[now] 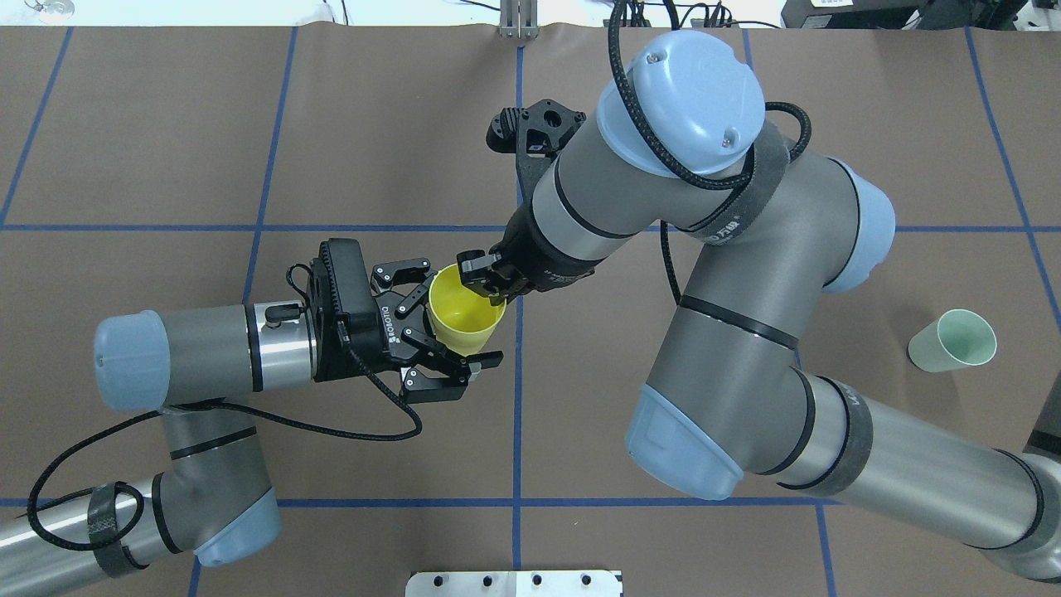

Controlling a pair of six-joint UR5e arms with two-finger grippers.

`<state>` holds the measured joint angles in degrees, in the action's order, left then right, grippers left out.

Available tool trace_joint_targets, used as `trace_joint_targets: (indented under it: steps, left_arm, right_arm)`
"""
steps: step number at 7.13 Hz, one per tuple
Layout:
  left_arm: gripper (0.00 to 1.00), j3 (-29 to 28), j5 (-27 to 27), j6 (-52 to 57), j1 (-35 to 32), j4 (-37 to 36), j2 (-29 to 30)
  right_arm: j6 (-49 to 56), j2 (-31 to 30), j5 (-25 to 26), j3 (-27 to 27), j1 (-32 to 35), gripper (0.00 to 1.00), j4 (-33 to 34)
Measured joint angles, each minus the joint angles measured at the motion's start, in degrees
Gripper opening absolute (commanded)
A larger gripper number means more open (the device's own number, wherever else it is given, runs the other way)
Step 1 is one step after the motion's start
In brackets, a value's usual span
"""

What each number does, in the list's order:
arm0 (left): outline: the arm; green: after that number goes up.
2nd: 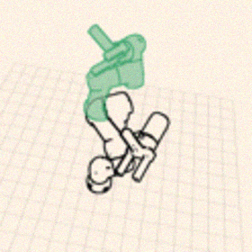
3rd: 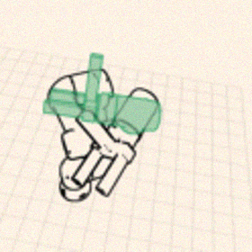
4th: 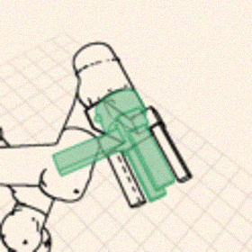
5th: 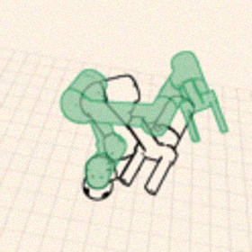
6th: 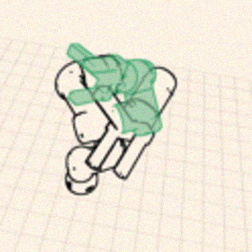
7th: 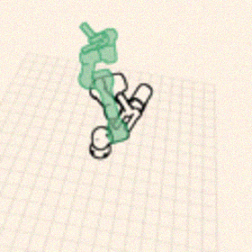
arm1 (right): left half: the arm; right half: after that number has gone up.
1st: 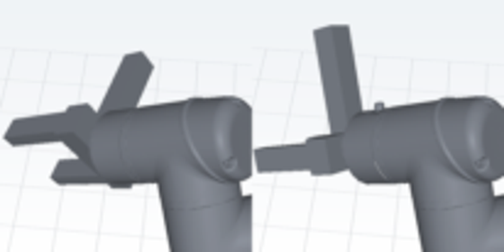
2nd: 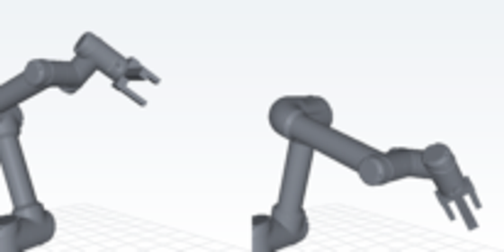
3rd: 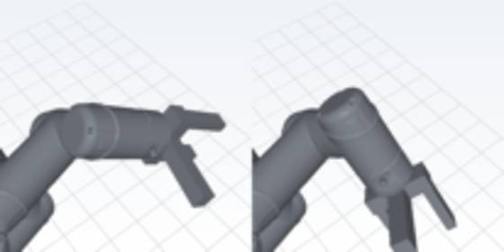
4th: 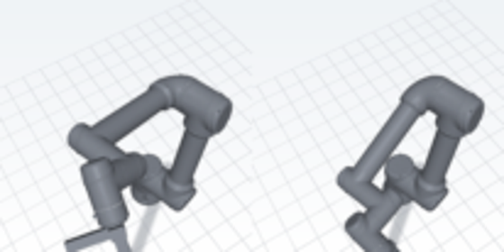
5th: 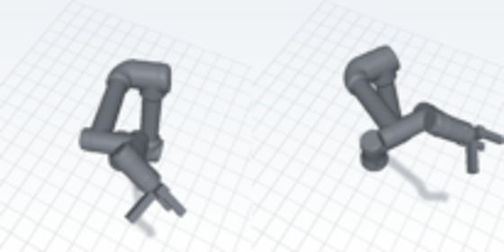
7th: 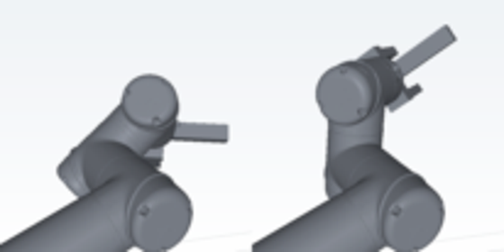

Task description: Transfer and stack yellow cup on green cup

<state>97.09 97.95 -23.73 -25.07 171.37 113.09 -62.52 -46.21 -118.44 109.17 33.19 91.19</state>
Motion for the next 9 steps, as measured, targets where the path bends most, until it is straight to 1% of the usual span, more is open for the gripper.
trace_joint_targets:
  steps: [2,5,6,9]
  left_arm:
    - [1.00,-0.05,-0.12,0.00,0.01,0.01,-0.03]
    - [1.00,-0.20,-0.59,-0.09,0.03,0.01,-0.02]
    - [0.99,-0.25,-2.54,-0.26,0.03,-0.10,-0.08]
    - [1.00,-1.76,-12.33,-0.88,-0.12,-2.40,-1.09]
  right_arm:
    - [-0.03,-1.43,0.08,0.02,0.92,0.00,0.03]
    - [0.02,-5.21,-0.54,0.99,6.18,0.00,0.06]
    - [0.02,-6.36,-0.61,1.15,8.56,0.00,0.37]
    - [0.08,-7.81,-0.57,1.14,15.09,0.00,4.31]
